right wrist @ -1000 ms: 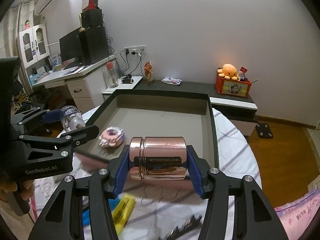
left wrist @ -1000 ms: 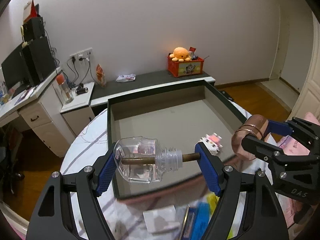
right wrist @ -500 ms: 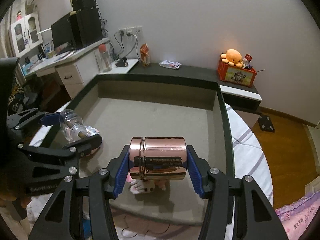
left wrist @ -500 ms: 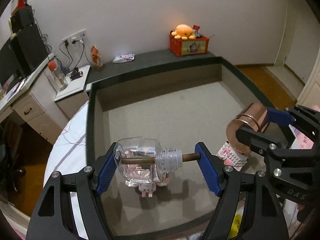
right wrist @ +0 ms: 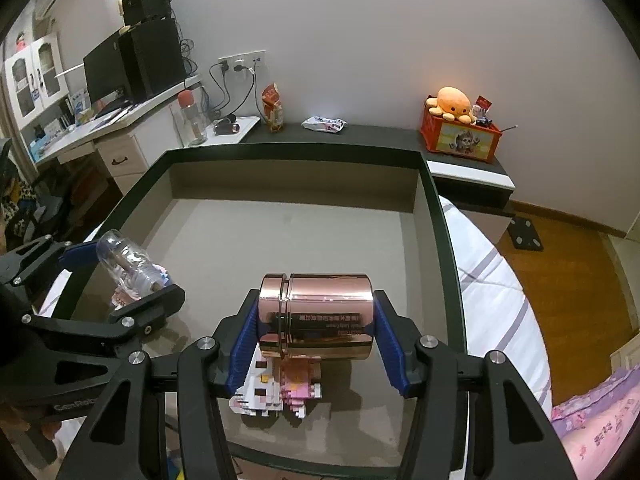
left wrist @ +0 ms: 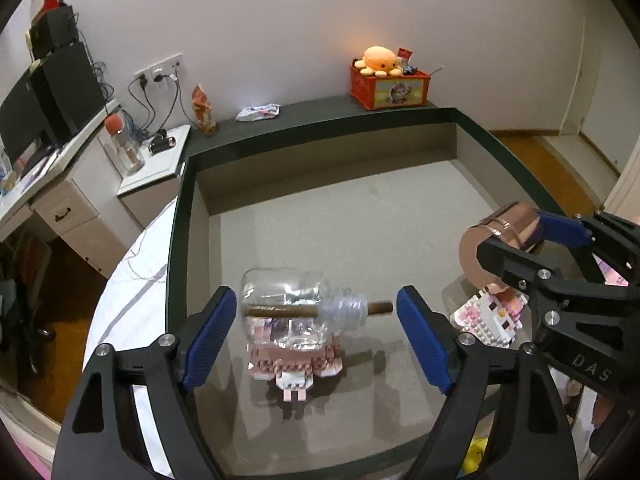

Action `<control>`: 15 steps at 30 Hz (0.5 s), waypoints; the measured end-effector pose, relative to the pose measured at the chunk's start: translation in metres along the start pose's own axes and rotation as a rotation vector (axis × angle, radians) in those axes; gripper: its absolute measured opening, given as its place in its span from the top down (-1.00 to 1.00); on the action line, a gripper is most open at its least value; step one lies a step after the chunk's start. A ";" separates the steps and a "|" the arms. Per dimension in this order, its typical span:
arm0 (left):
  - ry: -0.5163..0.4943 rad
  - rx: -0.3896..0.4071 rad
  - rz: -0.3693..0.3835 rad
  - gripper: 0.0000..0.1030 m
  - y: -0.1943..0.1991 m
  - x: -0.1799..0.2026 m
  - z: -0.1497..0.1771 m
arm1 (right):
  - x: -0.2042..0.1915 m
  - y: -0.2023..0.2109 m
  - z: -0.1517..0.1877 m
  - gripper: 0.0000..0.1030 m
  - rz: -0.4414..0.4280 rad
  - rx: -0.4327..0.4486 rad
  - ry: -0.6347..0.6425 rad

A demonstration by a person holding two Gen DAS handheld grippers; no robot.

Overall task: Organize rigid objects
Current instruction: 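Lower the bottle and canister into the box and open both grippers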

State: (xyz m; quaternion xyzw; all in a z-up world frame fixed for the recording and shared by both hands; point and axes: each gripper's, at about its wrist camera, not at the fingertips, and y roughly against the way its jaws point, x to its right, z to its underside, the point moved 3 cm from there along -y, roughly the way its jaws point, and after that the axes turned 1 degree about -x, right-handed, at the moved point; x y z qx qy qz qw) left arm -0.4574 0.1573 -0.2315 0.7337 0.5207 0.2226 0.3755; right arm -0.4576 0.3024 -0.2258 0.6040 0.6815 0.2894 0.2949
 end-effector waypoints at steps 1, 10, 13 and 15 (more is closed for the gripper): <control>0.006 0.003 0.007 -0.69 0.003 -0.001 0.001 | 0.001 0.005 0.000 -0.14 0.005 0.019 -0.007; 0.071 0.113 -0.011 -0.82 0.067 -0.021 0.019 | -0.002 0.059 0.005 -0.48 -0.015 0.114 -0.024; 0.097 0.162 -0.027 -0.87 0.098 -0.031 0.035 | -0.003 0.091 0.014 -0.53 -0.004 0.164 -0.021; 0.118 0.187 -0.037 -0.91 0.117 -0.037 0.047 | -0.005 0.110 0.022 -0.53 -0.007 0.195 -0.028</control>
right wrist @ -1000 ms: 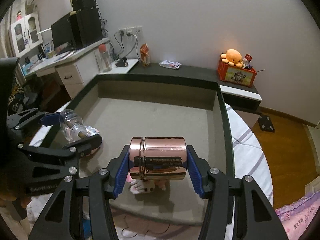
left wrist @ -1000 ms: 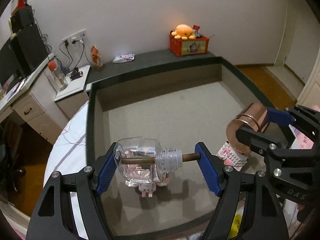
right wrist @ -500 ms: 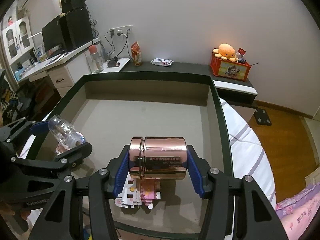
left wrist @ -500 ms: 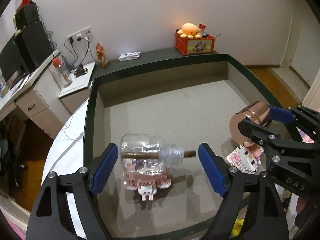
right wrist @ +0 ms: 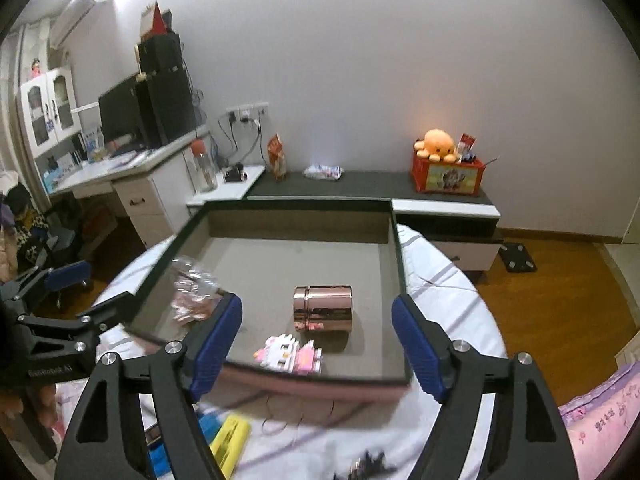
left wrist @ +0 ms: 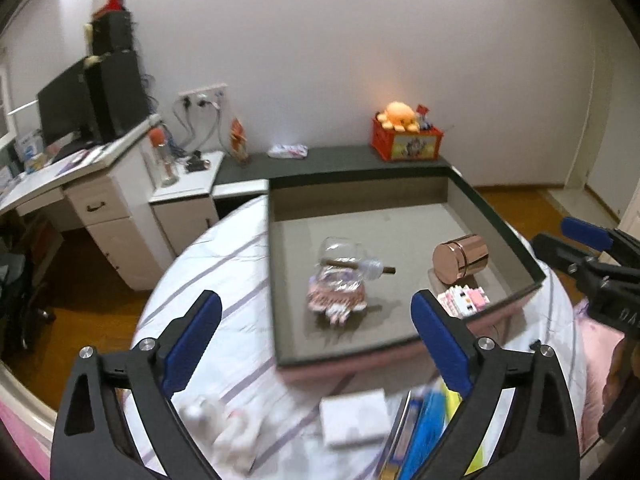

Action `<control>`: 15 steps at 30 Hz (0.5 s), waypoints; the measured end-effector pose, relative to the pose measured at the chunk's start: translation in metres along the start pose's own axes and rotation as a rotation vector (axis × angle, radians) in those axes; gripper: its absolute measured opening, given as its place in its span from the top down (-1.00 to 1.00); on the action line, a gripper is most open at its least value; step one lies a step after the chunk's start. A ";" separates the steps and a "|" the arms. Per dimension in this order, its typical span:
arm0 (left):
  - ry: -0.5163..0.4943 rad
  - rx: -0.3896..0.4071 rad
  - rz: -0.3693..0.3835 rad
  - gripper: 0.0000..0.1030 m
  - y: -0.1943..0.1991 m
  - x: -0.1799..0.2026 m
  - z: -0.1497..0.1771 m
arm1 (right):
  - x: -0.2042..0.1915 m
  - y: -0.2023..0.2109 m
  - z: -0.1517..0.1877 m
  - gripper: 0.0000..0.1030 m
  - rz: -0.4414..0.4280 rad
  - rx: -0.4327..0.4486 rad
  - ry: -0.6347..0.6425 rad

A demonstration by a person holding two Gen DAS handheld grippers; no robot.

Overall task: Organize rigid objects
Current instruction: 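Lower the bottle and canister into the box and open both grippers, then withdraw both tools and move the left tool to the white astronaut figure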

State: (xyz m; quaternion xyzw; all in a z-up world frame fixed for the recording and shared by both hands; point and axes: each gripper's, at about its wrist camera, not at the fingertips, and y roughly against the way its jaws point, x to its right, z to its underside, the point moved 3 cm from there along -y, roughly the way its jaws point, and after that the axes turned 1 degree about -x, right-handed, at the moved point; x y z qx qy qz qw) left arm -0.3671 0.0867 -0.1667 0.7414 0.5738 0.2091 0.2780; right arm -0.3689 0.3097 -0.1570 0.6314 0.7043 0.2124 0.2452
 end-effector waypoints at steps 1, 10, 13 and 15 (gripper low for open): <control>0.012 0.015 -0.004 -0.93 0.010 -0.004 0.004 | -0.001 0.006 0.002 -0.54 0.001 0.009 0.001; 0.049 0.094 -0.046 -0.99 0.080 -0.029 0.045 | -0.009 0.073 0.039 -0.58 0.022 0.074 -0.013; 0.054 0.079 -0.029 -0.99 0.088 -0.035 0.063 | -0.011 0.082 0.054 -0.59 0.021 0.069 -0.028; 0.055 0.056 -0.042 -0.99 0.089 -0.041 0.075 | -0.011 0.086 0.062 -0.59 0.019 0.063 -0.037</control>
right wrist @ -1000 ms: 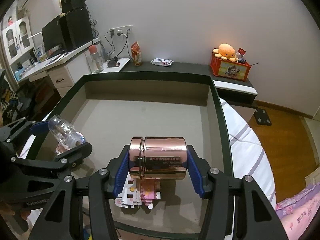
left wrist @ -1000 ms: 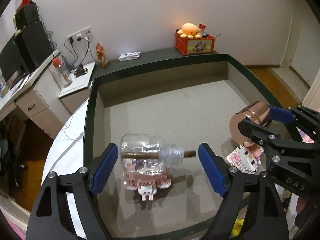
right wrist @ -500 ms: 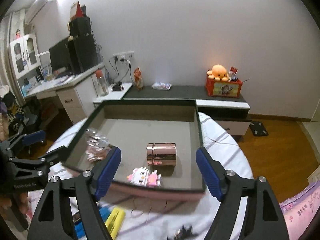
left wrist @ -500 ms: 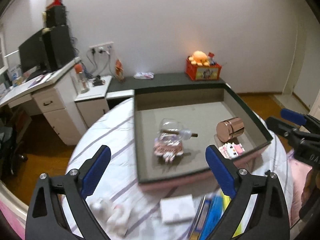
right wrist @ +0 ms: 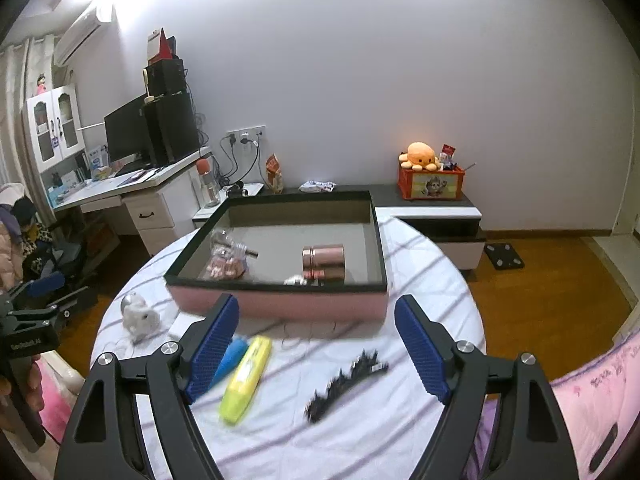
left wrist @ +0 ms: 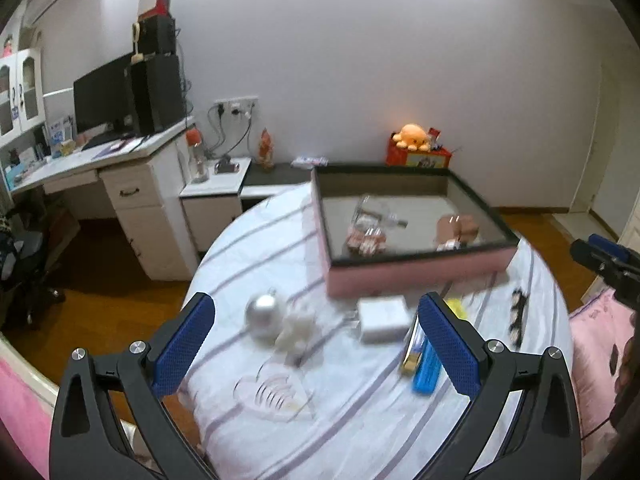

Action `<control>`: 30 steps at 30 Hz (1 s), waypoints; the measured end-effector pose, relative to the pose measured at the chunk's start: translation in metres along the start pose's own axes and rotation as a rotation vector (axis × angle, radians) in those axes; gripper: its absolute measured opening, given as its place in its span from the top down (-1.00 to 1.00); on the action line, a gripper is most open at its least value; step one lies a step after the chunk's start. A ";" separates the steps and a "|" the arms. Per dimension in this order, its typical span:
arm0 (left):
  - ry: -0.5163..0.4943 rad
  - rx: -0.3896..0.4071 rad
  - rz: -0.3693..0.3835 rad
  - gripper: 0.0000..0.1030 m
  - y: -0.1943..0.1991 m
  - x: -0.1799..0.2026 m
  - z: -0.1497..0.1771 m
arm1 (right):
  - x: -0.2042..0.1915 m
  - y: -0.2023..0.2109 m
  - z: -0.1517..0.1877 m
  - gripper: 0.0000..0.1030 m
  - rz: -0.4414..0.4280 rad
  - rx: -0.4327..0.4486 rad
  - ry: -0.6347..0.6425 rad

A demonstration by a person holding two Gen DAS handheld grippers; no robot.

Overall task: Organize rigid objects
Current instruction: 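Withdraw both tools and move the left tool to the white astronaut figure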

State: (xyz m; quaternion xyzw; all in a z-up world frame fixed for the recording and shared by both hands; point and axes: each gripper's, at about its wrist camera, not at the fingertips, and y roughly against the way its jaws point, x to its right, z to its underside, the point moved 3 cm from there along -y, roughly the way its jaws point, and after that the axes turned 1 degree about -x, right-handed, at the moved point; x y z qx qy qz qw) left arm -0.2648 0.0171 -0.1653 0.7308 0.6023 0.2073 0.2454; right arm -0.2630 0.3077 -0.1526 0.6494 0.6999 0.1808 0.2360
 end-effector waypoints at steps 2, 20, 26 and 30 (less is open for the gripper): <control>-0.001 -0.016 -0.027 -0.99 0.003 -0.007 0.009 | 0.001 0.003 0.009 -0.59 0.002 -0.009 -0.008; -0.013 -0.094 -0.031 -0.99 -0.011 -0.017 0.035 | -0.005 0.008 0.037 -0.59 -0.002 -0.065 -0.020; 0.003 -0.131 -0.025 -0.99 -0.029 -0.023 0.039 | 0.000 -0.009 0.047 -0.59 0.008 -0.109 -0.033; 0.004 -0.142 -0.024 -0.99 -0.039 -0.027 0.038 | 0.003 -0.023 0.052 -0.59 0.012 -0.135 -0.044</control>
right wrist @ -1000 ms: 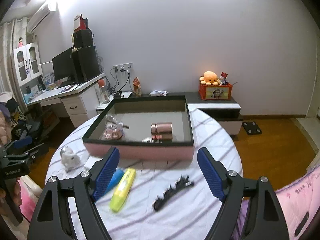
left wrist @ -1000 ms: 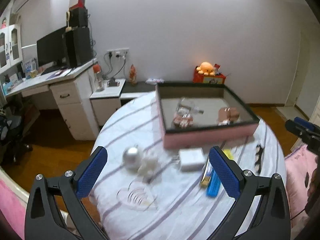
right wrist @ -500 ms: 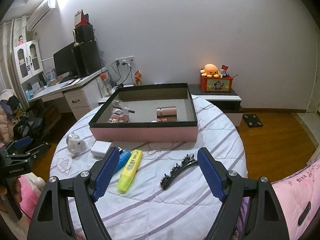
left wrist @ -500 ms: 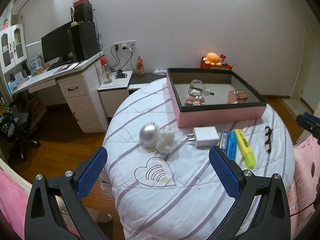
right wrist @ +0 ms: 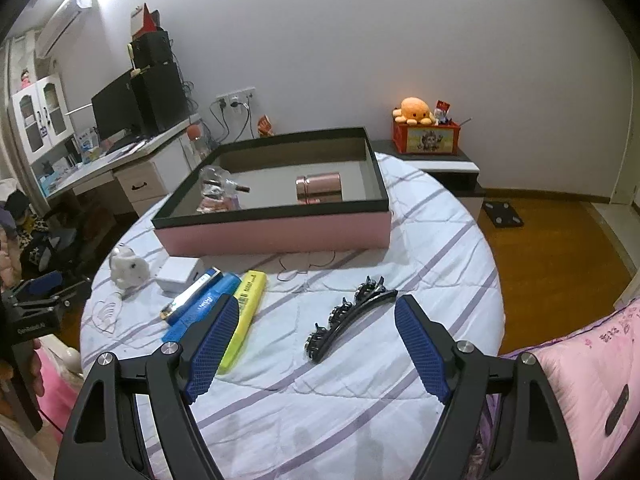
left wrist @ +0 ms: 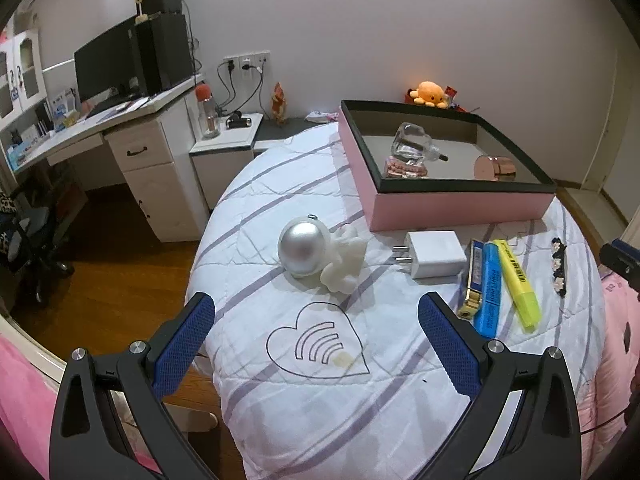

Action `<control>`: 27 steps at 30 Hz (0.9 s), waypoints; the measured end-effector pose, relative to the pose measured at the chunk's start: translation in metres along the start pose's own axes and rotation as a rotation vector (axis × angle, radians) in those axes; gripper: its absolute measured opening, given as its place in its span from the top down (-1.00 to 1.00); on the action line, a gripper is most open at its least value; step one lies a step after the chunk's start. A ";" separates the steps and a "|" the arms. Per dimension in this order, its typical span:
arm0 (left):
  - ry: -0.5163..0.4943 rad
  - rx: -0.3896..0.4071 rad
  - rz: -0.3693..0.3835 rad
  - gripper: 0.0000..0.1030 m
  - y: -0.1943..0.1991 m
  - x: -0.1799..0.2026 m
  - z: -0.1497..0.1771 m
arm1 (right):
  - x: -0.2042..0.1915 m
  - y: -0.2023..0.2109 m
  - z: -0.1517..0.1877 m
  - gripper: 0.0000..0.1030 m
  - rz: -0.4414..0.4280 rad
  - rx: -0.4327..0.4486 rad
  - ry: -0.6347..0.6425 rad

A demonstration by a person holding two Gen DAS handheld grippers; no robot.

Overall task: Organize rigid objects
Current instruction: 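Withdraw both tools and move the left tool to the white astronaut figure, then close the left gripper around the white astronaut figure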

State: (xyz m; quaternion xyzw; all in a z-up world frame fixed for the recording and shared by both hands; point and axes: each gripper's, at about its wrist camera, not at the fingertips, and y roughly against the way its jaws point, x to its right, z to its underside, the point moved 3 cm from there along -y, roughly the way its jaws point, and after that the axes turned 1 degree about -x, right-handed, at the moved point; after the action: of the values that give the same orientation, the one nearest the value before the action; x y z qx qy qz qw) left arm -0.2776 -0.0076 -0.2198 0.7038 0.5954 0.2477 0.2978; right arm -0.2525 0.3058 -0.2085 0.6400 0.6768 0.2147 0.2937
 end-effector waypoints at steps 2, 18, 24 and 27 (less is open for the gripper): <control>0.001 -0.006 0.003 -0.99 -0.006 -0.002 -0.001 | 0.000 -0.007 0.000 -0.59 0.000 -0.011 -0.003; -0.025 -0.095 0.068 -0.99 -0.077 -0.011 -0.018 | 0.020 -0.063 0.014 -0.59 0.023 -0.125 -0.058; -0.035 -0.102 0.091 -0.99 -0.094 -0.008 -0.025 | 0.025 -0.074 0.015 -0.58 0.032 -0.147 -0.075; -0.032 -0.109 0.095 -0.98 -0.101 -0.010 -0.025 | 0.025 -0.077 0.014 -0.58 0.030 -0.150 -0.076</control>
State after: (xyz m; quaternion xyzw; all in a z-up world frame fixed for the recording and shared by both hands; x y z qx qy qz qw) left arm -0.3664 -0.0030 -0.2746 0.7180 0.5421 0.2825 0.3329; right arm -0.2999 0.3229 -0.2730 0.6340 0.6376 0.2446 0.3629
